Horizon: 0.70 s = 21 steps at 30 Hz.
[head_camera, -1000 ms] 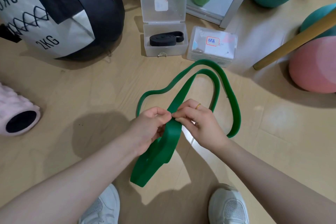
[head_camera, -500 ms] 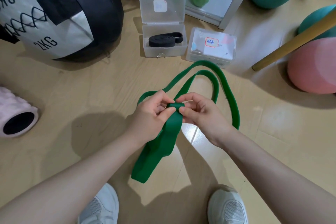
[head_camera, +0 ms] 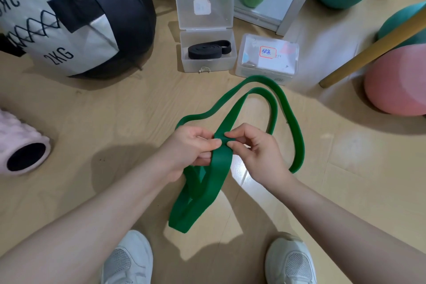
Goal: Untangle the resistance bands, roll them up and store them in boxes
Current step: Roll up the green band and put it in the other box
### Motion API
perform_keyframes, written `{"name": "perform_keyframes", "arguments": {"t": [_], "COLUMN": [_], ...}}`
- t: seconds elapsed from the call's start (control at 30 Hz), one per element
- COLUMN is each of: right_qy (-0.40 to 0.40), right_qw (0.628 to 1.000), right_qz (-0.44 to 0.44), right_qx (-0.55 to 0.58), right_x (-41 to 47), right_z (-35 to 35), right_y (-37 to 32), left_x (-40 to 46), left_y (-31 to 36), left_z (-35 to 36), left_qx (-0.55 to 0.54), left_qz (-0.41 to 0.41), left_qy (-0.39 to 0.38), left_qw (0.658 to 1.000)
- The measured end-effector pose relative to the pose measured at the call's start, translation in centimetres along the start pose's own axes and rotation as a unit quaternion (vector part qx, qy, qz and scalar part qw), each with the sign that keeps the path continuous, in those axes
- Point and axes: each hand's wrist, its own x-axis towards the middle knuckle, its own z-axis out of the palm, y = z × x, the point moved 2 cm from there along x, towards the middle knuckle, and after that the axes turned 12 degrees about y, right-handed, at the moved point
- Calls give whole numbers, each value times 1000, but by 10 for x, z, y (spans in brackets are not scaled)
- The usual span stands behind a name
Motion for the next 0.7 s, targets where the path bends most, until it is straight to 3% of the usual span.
{"name": "perform_keyframes", "arguments": {"t": [0.23, 0.43, 0.5, 0.6, 0.7], "right_qy": [45, 2, -33, -97, -86], "right_qw": [983, 971, 987, 986, 967], "right_qz": [-167, -221, -150, 108, 196], "right_qx": [-55, -86, -51, 87, 138], "right_x": [-2, -3, -2, 0, 2], "right_z": [6, 8, 5, 3, 0], "right_y": [-3, 0, 2, -1, -1], "left_x": [-4, -4, -4, -3, -4], "left_y": [-2, -14, -20, -21, -16], "left_z": [-2, 0, 0, 1, 3], "left_qx": [-68, -127, -134, -125, -110], "left_qz": [-55, -108, -114, -95, -46], "left_qy": [-3, 23, 33, 37, 29], "left_qw": [996, 986, 984, 987, 992]}}
